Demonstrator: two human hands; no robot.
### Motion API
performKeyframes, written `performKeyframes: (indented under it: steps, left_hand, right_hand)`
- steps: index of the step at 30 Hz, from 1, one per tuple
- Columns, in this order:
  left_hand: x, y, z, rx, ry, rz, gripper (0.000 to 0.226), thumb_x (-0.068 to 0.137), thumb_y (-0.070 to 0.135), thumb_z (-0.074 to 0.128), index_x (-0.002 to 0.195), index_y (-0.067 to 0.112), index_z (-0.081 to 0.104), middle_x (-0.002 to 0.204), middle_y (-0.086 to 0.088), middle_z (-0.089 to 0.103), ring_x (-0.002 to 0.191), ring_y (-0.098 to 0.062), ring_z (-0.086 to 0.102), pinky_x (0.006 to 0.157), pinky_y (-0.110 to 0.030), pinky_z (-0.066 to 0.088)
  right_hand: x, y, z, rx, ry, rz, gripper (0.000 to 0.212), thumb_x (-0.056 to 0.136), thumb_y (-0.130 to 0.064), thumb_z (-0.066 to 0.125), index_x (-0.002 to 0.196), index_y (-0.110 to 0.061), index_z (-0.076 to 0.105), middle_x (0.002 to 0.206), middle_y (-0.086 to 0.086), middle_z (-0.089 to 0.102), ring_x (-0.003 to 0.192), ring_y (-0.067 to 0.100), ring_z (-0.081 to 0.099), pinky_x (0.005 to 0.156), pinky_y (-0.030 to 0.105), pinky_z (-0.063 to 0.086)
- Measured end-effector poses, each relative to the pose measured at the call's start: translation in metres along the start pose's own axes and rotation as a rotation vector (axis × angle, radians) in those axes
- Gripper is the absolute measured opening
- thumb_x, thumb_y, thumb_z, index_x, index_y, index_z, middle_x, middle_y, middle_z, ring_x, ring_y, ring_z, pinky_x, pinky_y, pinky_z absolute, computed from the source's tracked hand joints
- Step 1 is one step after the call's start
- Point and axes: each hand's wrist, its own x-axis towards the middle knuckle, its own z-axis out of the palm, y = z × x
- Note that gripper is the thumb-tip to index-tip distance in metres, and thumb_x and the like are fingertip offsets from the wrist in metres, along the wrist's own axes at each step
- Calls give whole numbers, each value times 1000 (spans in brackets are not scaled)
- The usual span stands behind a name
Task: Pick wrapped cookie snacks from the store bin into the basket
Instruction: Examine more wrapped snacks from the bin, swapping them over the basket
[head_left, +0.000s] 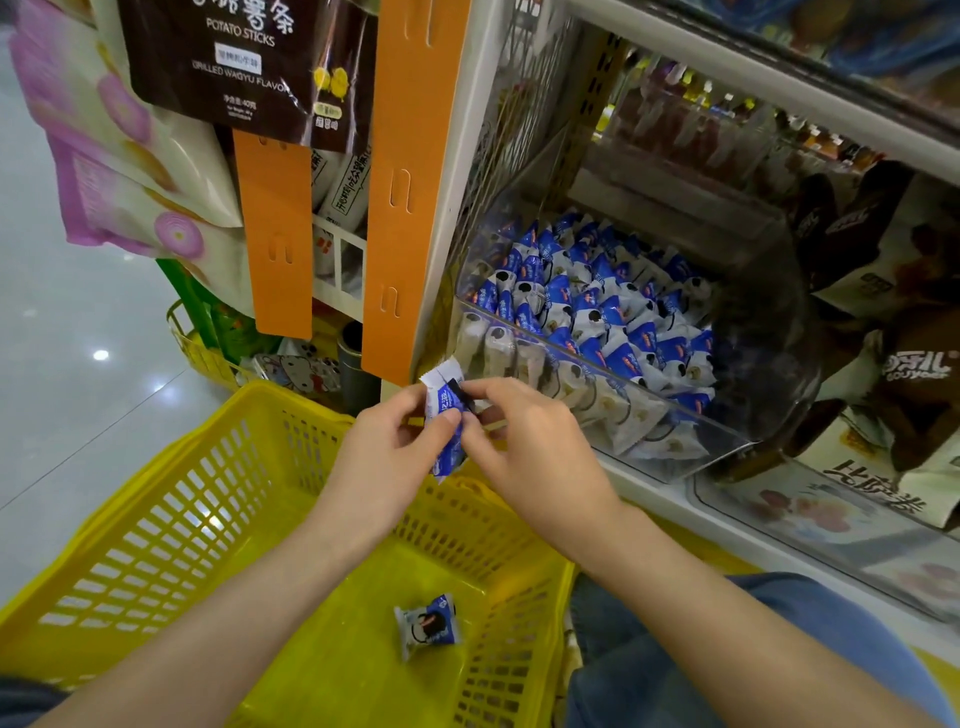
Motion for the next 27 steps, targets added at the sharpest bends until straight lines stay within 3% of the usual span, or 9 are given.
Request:
performKeyframes:
  steps: [2, 6, 10, 13, 17, 20, 24, 27]
  left_hand:
    - [-1, -1, 1, 94, 36, 39, 18, 88, 18, 59, 86, 36, 60, 85, 7, 70, 78, -16, 68, 75, -46, 56]
    - [3, -1, -2, 117, 72, 31, 22, 88, 15, 58, 90, 37, 57, 86, 10, 68, 75, -10, 68, 72, -40, 58]
    - [6, 1, -4, 104, 88, 8, 20, 88, 14, 57, 93, 34, 57, 86, 7, 68, 79, -21, 68, 69, -39, 58]
    - [6, 3, -7, 34, 115, -39, 18, 89, 14, 55, 93, 31, 58, 83, 4, 68, 82, -26, 67, 72, -47, 57]
    - [6, 5, -8, -189, 161, -129, 20, 93, 13, 52, 91, 32, 57, 90, 5, 68, 75, -3, 69, 60, -24, 57]
    - [6, 5, -8, -353, 136, -205, 17, 89, 14, 59, 98, 28, 58, 97, 2, 69, 81, -7, 70, 64, -26, 59]
    - [8, 8, -11, -252, 115, -173, 40, 75, 17, 75, 108, 23, 54, 90, 3, 69, 71, -5, 70, 52, -17, 52]
    - [10, 12, -13, -177, 83, -153, 54, 72, 16, 77, 114, 29, 46, 88, 6, 65, 67, 0, 68, 50, -14, 50]
  right_hand:
    - [0, -1, 1, 8, 9, 1, 32, 93, -19, 50, 123, -12, 57, 114, 3, 64, 98, 14, 62, 82, 35, 53]
    - [2, -3, 2, 156, 43, 68, 28, 92, -14, 50, 119, -14, 60, 107, 0, 67, 93, 6, 63, 77, 23, 55]
    - [5, -3, 2, 284, 79, 145, 25, 91, -11, 52, 110, -17, 65, 97, -5, 70, 86, 1, 63, 75, 21, 54]
    - [6, -5, 3, 367, 65, 159, 21, 92, -14, 53, 109, -18, 65, 95, -9, 68, 87, -2, 63, 76, 21, 54]
    - [4, -6, 8, 333, -35, 137, 30, 91, -27, 55, 121, -20, 53, 107, -15, 58, 98, 0, 59, 85, 22, 52]
    - [4, -6, 10, 329, -74, 158, 32, 93, -29, 52, 123, -18, 50, 111, -8, 61, 96, 4, 61, 84, 27, 54]
    - [5, -3, 7, 189, -63, 69, 30, 96, -23, 46, 123, -14, 54, 110, 5, 66, 95, 12, 64, 81, 31, 53]
    - [7, -1, 2, 108, -82, 18, 31, 98, -23, 41, 125, -15, 55, 110, 5, 67, 93, 8, 61, 78, 19, 49]
